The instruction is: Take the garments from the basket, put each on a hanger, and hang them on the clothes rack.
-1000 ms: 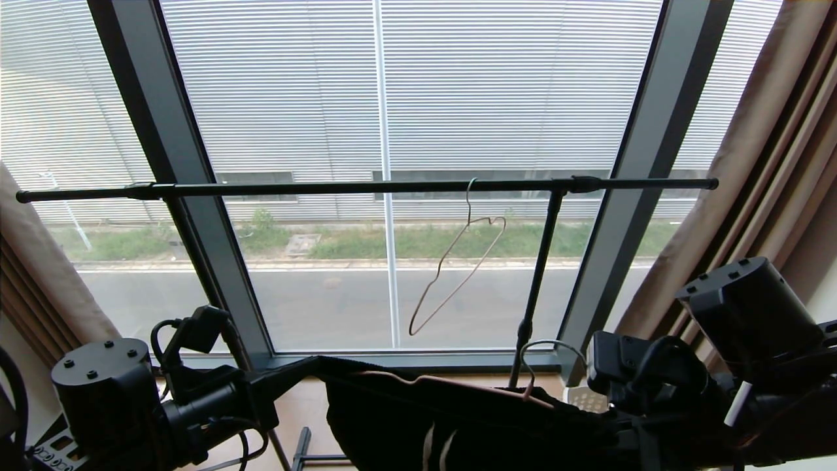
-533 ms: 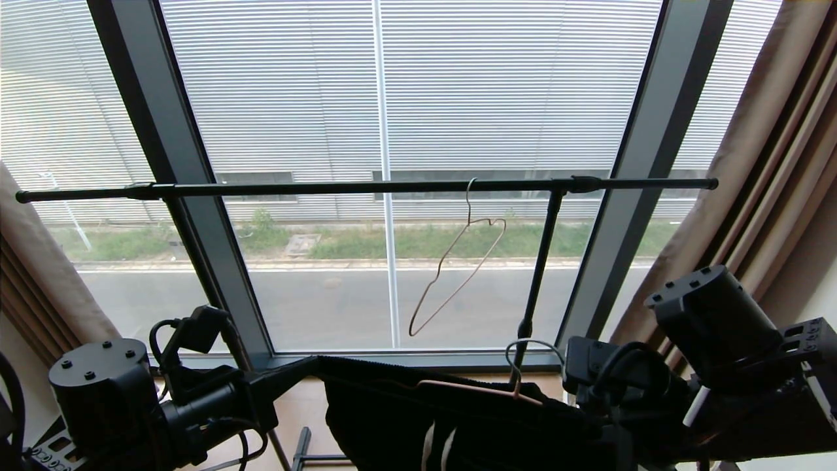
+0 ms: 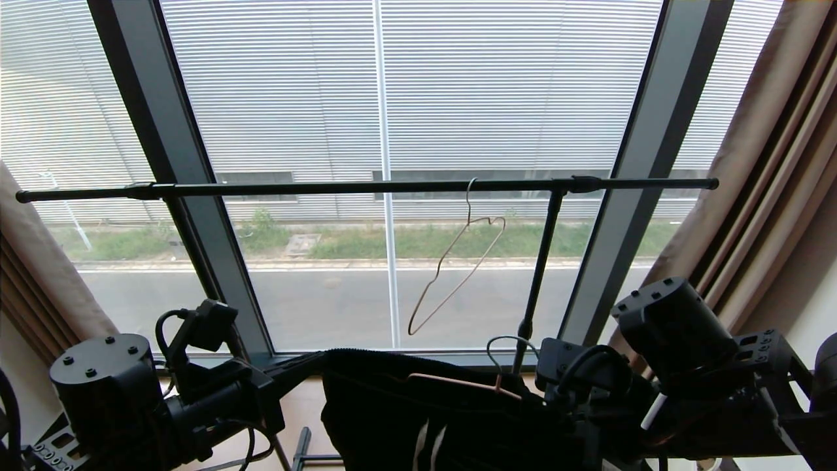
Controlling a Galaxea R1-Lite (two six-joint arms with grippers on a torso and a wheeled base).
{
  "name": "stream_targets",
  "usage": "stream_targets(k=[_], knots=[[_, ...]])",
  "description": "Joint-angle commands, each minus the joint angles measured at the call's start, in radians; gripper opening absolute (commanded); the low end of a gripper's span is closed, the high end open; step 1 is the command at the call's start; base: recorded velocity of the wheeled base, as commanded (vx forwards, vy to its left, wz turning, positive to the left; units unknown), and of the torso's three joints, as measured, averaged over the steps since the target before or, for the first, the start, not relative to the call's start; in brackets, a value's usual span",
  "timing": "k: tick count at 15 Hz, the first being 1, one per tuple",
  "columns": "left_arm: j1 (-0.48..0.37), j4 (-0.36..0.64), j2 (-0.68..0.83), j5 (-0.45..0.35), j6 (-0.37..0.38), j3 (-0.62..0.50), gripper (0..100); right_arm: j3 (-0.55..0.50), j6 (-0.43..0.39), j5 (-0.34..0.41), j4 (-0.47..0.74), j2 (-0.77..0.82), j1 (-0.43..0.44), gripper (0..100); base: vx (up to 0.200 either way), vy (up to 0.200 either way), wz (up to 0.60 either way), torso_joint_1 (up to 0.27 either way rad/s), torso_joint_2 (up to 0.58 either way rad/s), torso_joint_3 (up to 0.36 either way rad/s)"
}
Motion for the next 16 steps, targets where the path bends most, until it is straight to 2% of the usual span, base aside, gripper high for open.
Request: stream_targets(k=[1, 2, 5, 6, 7, 9, 16], knots=[[-0.014, 0.044, -0.013, -0.004, 0.026, -0.041, 0, 0.001, 0.002, -0.009, -0.004, 0.011, 0.010, 0, 0.000, 0.000, 0.00, 0.000, 0.00, 0.000], [-0.019, 0.175, -0.059, 0.001, 0.076, -0.087, 0, 0.000, 0.002, -0.014, -0.004, 0.008, 0.022, 0, 0.000, 0.000, 0.00, 0.000, 0.00, 0.000], [-0.052, 0.435, -0.185, 0.003, 0.084, -0.206, 0, -0.005, 0.002, -0.015, -0.007, 0.006, 0.031, 0, 0.000, 0.000, 0.00, 0.000, 0.00, 0.000], [-0.071, 0.598, -0.240, 0.007, 0.110, -0.282, 0, 0.003, 0.002, -0.015, -0.044, 0.008, 0.031, 0, 0.000, 0.000, 0.00, 0.000, 0.00, 0.000], [-0.081, 0.672, -0.258, 0.010, 0.125, -0.318, 0, 0.010, 0.002, -0.017, -0.057, 0.006, 0.031, 0, 0.000, 0.000, 0.00, 0.000, 0.00, 0.000], [-0.126, 0.788, -0.288, 0.035, 0.134, -0.387, 0, 0.016, 0.005, -0.026, -0.083, 0.008, 0.031, 0, 0.000, 0.000, 0.00, 0.000, 0.00, 0.000], [-0.256, 0.983, -0.292, 0.136, 0.148, -0.525, 0, 0.018, 0.048, -0.074, -0.090, 0.009, 0.031, 0, 0.000, 0.000, 0.00, 0.000, 0.00, 0.000]])
